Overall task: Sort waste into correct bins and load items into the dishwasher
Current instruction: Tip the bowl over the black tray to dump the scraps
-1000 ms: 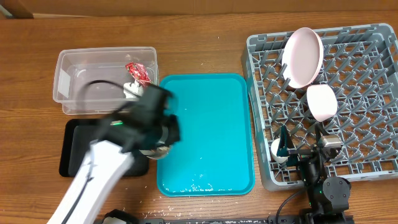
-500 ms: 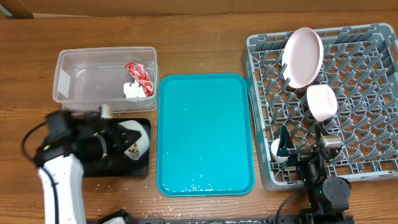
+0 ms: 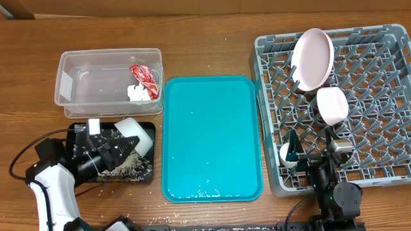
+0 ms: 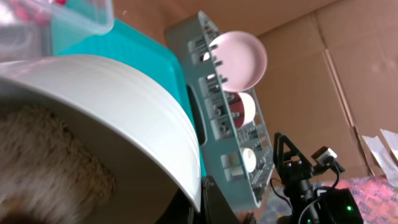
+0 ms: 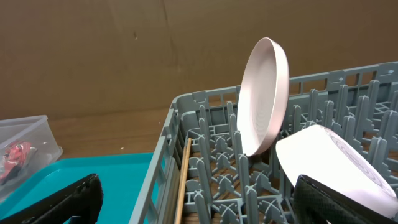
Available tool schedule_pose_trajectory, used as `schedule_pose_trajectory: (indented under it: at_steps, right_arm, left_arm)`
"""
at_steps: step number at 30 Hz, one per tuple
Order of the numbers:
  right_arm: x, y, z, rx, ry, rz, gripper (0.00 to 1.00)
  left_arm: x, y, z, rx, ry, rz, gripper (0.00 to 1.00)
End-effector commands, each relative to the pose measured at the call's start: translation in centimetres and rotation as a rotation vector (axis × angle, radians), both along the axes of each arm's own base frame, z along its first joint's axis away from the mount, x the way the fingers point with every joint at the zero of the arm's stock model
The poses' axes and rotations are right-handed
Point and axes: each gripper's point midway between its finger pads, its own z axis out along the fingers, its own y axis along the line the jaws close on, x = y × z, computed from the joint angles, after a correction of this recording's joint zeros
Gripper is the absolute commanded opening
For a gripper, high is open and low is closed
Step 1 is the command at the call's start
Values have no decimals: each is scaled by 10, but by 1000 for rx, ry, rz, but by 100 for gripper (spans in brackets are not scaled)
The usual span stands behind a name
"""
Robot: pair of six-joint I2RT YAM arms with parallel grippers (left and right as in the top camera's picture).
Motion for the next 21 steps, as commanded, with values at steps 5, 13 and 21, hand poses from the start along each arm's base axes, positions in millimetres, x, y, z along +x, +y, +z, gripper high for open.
schedule_pose_trajectory:
  at_steps: [5, 13, 21]
  right_arm:
    - [0, -1, -1, -2, -6, -3, 100]
    - [0, -1, -1, -2, -6, -3, 100]
    - [0, -1, -1, -2, -6, -3, 100]
  left_arm:
    - [-1, 25, 10, 31, -137, 92, 4]
    - [-3, 42, 5, 13, -72, 175, 4]
    - [0, 46, 2, 1, -38, 191, 5]
